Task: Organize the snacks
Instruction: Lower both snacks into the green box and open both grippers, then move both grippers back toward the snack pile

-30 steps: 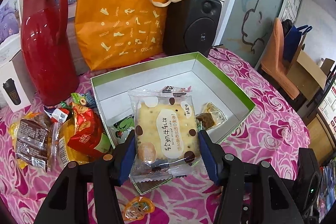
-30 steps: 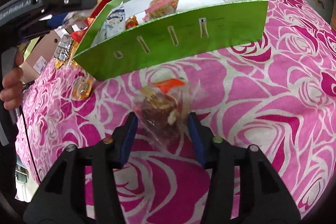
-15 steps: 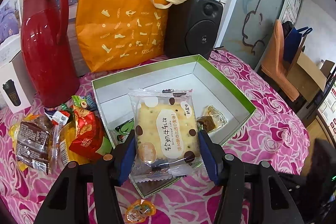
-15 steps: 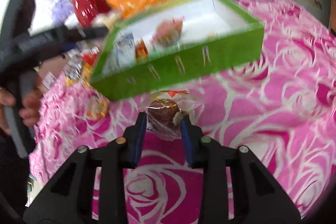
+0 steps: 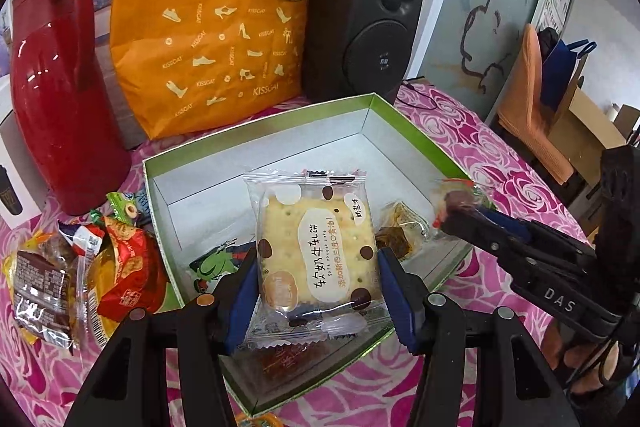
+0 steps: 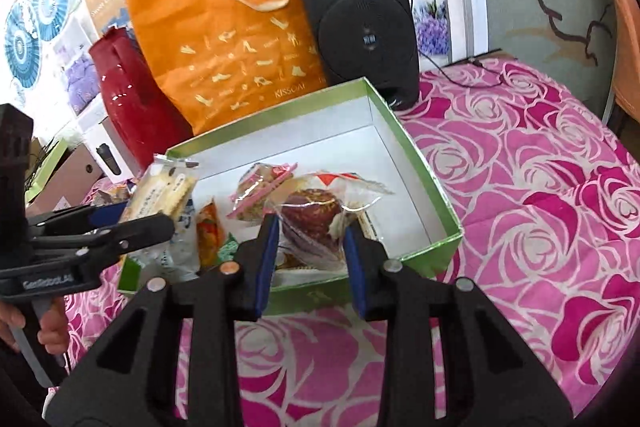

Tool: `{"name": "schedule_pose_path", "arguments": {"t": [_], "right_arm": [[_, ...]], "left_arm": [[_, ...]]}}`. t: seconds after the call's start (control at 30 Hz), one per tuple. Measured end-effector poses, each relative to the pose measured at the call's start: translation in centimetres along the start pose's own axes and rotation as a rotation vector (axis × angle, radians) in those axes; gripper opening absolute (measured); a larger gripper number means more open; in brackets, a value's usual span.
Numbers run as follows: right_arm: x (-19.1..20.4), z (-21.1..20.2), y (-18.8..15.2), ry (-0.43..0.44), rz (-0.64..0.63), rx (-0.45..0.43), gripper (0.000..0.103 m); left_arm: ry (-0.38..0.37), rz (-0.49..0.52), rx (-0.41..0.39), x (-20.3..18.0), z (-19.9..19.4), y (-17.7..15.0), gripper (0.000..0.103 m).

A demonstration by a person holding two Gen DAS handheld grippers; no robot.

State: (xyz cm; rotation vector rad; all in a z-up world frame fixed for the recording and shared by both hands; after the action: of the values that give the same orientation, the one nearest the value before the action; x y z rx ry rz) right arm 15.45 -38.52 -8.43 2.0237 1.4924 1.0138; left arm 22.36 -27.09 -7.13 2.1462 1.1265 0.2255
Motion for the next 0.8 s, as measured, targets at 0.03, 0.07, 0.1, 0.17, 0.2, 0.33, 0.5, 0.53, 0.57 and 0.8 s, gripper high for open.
{"name": "schedule_pose_path", "arguments": {"t": [0.03,0.07,0.1,0.17,0.2,0.33,0.5,0.53,0.57,0.8], "right_arm": [[0.0,0.5,0.0,0.002,-0.002,0.003,0.036],[0.0,0.7,0.0,0.000,-0.009,0.002,0.037],[0.1,1.0,0.1,-0.007,-0.029,-0.001,0.041],[0.4,1.1,0.2,-0.013,-0.054,-0.010,0.055],[0.5,1.0,0.2,-0.016,-0.060,-0.016,0.070],[0.3,0.0,0.6,-0.040,-0.074,-0.075,0.082],[-0.6,-0.1,0.2,-0.100,-0.036,-0.045,0.103],[-0.7,-0.1,0.0,-0.113,-0.029,-0.034,0.103],[-0.6,-0.3,0.0,-0.114,-0.027,-0.032,0.103],[2.2,-2.6,0.4,-0.101,-0.072,-0.067,0.103]], "left_arm": [[0.000,0.000,0.006,0.0,0.3,0.0,0.058],[-0.002,0.000,0.010,0.1,0.5,0.0,0.058],[-0.004,0.003,0.015,0.0,0.8,-0.1,0.058],[-0.002,0.011,0.014,0.0,1.0,-0.2,0.059],[0.014,0.017,0.004,0.0,0.9,-0.2,0.062],[0.130,-0.004,-0.053,1.5,0.1,0.2,0.098],[0.178,-0.062,-0.057,3.4,-0.9,0.0,0.101],[0.185,-0.064,-0.059,3.6,-1.1,-0.1,0.101],[0.191,-0.065,-0.063,3.7,-1.5,-0.2,0.101],[0.198,-0.069,-0.097,4.1,-4.4,-0.8,0.101]]}}
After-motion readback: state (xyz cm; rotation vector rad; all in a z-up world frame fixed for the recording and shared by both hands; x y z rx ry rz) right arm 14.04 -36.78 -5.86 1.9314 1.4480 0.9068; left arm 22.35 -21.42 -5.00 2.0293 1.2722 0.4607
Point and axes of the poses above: each gripper's, at about its wrist camera, not at the fingertips, and z roughly the way its jaws point, x to its left, y to its top, the point moved 9 cm from there along z, roughly the way its jaws point
